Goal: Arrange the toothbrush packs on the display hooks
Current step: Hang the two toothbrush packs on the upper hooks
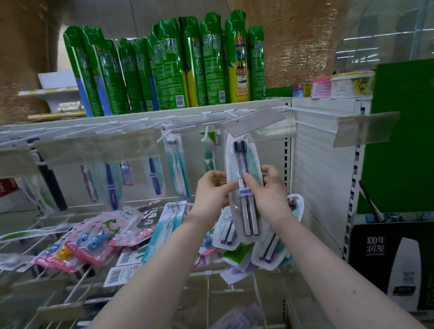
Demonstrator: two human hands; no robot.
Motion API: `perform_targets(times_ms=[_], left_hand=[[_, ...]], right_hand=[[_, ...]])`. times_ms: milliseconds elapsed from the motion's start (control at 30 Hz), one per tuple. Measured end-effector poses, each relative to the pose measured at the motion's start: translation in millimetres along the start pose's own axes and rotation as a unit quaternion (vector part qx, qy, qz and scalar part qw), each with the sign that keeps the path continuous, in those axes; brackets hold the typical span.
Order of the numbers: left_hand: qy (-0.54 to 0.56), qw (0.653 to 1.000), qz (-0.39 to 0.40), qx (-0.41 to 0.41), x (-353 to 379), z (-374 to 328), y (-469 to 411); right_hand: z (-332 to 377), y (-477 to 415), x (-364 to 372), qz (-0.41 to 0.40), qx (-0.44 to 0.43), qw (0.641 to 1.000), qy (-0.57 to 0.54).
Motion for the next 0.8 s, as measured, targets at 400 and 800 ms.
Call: perform_targets(times_ms=[400, 800], left_hand=[[0.000, 0.998, -0.059, -0.026, 8.3, 12.3, -59.4], [-0.002, 0.994, -0.085, -0.068, 19.2, 39.6, -81.4]], right_hand=[[-13.3, -36.2, 4.1, 0.004, -0.026, 0.999, 0.040], [-26.1, -46.0, 0.3, 0.008, -0.018, 0.994, 0.110]])
Point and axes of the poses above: each hand's wrist, its own y-axis away from the middle knuckle, its own x-axis out of the palm, z = x × y, the point moved 5 cm from there along -y, towards the middle knuckle, and after that the axes turned 9 degrees about x, right-handed, at the moved point
